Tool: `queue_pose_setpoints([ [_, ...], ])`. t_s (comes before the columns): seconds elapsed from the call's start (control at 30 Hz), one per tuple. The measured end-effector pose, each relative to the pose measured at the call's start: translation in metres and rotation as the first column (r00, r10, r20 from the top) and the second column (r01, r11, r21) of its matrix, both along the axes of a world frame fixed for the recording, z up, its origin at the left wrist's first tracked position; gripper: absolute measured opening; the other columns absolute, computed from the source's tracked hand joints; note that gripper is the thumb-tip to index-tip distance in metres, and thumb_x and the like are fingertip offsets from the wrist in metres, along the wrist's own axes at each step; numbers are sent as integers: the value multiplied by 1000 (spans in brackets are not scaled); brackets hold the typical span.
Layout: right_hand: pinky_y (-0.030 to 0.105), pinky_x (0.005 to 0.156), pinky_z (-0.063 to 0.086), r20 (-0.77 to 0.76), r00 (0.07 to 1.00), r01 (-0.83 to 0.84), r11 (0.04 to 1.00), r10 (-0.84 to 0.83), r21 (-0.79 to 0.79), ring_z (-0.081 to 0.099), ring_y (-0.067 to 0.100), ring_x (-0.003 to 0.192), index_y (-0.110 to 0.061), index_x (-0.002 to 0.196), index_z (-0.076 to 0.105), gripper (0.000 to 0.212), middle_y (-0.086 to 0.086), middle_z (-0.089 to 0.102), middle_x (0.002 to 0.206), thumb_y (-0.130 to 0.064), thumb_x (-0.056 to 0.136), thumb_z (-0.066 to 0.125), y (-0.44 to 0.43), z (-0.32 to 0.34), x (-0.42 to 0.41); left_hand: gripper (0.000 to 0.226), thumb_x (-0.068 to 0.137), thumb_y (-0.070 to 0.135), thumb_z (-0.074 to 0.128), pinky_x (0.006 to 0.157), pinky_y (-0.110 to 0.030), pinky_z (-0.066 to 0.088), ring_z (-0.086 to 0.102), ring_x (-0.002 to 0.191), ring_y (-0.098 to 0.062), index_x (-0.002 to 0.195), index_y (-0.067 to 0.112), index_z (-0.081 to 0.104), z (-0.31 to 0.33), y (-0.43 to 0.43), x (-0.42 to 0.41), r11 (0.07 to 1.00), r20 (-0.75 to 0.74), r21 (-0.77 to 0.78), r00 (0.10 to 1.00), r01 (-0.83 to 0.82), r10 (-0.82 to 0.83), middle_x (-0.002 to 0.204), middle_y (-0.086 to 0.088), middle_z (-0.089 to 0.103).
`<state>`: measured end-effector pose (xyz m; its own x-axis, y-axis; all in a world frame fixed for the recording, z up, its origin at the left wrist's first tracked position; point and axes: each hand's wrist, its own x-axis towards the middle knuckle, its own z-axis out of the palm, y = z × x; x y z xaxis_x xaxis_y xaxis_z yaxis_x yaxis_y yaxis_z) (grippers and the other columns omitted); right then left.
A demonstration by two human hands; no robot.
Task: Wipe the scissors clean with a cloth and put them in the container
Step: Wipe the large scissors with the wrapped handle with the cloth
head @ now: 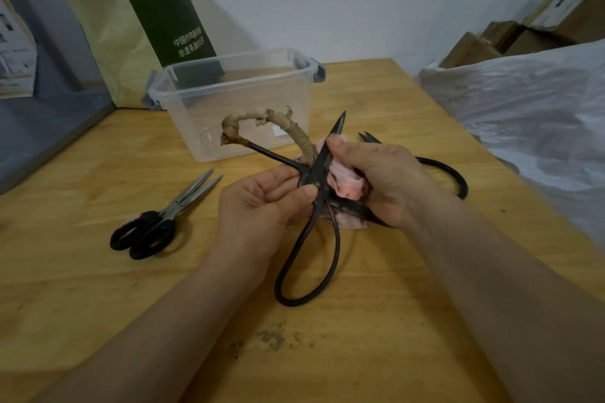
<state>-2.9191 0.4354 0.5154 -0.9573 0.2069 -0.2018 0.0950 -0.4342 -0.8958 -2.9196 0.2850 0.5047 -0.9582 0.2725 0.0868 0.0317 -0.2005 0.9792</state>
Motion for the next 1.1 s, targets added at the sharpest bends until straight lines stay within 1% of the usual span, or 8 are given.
queue_pose_setpoints([
  [0.13, 28, 48, 53, 8, 975, -220, 970, 220, 100, 62, 20, 55, 8, 93, 66, 17, 16, 67, 71, -6, 84, 64, 5, 4, 6, 39, 77, -6, 65, 57, -16, 53, 72, 77, -15, 115, 0, 62, -1, -3, -4, 999, 23, 28, 1000, -22, 21, 94, -9, 74],
  [0.33, 40, 65, 59, -25, 994, 108, 984, -105, 139, 66, 28, 65, 7, 90, 69, 21, 21, 71, 77, -11, 79, 73, -5, 1, -2, 44, 76, -7, 66, 61, -18, 54, 72, 81, -15, 120, -2, 60, 0, -2, -4, 1000, -16, -22, 1000, 22, -23, 98, -9, 74],
  [0.47, 34, 53, 57, -46, 982, 186, 982, -184, 38, 67, 26, 58, 5, 83, 68, 18, 19, 70, 70, -13, 84, 69, -5, 4, -6, 45, 76, -7, 67, 62, -18, 54, 72, 85, -16, 121, -1, 60, -1, -1, -2, 999, -2, -28, 1000, 30, -30, 99, -8, 74],
  [0.6, 31, 57, 57, 19, 999, -34, 997, 35, -73, 68, 22, 66, 5, 98, 68, 25, 15, 71, 82, -16, 84, 64, 5, 6, 1, 41, 77, -5, 65, 60, -17, 53, 72, 83, -17, 118, -1, 61, -2, -1, -3, 1000, 43, 14, 999, 14, -15, 99, -10, 74],
  [0.77, 35, 71, 59, 43, 980, -199, 973, 195, 115, 66, 25, 75, 9, 97, 67, 22, 23, 70, 92, -5, 80, 67, 9, 4, 8, 33, 77, -4, 65, 59, -17, 54, 72, 77, -15, 109, 2, 64, -2, -3, -7, 999, 78, 40, 997, -6, 3, 92, -8, 75],
  [0.9, 20, 41, 48, 1, 994, -107, 969, 110, 223, 57, 11, 40, 12, 92, 66, 18, 9, 65, 53, -1, 79, 69, -2, 1, 8, 37, 78, -5, 64, 63, -19, 56, 72, 84, -19, 115, 0, 63, -5, -4, -8, 1000, 64, 7, 998, 13, -13, 97, -10, 74],
  [1.0, 25, 52, 52, -39, 999, 39, 948, -28, 316, 60, 16, 47, 1, 74, 69, 12, 9, 66, 57, -9, 76, 75, -7, -1, 5, 38, 78, -6, 64, 65, -19, 56, 72, 85, -18, 116, 1, 63, -5, -5, -9, 1000, 47, -7, 999, 24, -24, 98, -9, 74],
  [1.1, 34, 57, 57, -40, 986, 164, 967, -159, 193, 64, 25, 56, 0, 72, 68, 18, 17, 70, 68, -16, 78, 74, -6, -2, -2, 42, 77, -4, 66, 67, -20, 56, 72, 87, -19, 118, 1, 62, -5, -3, -7, 998, 41, -21, 998, 53, -52, 100, -9, 74],
])
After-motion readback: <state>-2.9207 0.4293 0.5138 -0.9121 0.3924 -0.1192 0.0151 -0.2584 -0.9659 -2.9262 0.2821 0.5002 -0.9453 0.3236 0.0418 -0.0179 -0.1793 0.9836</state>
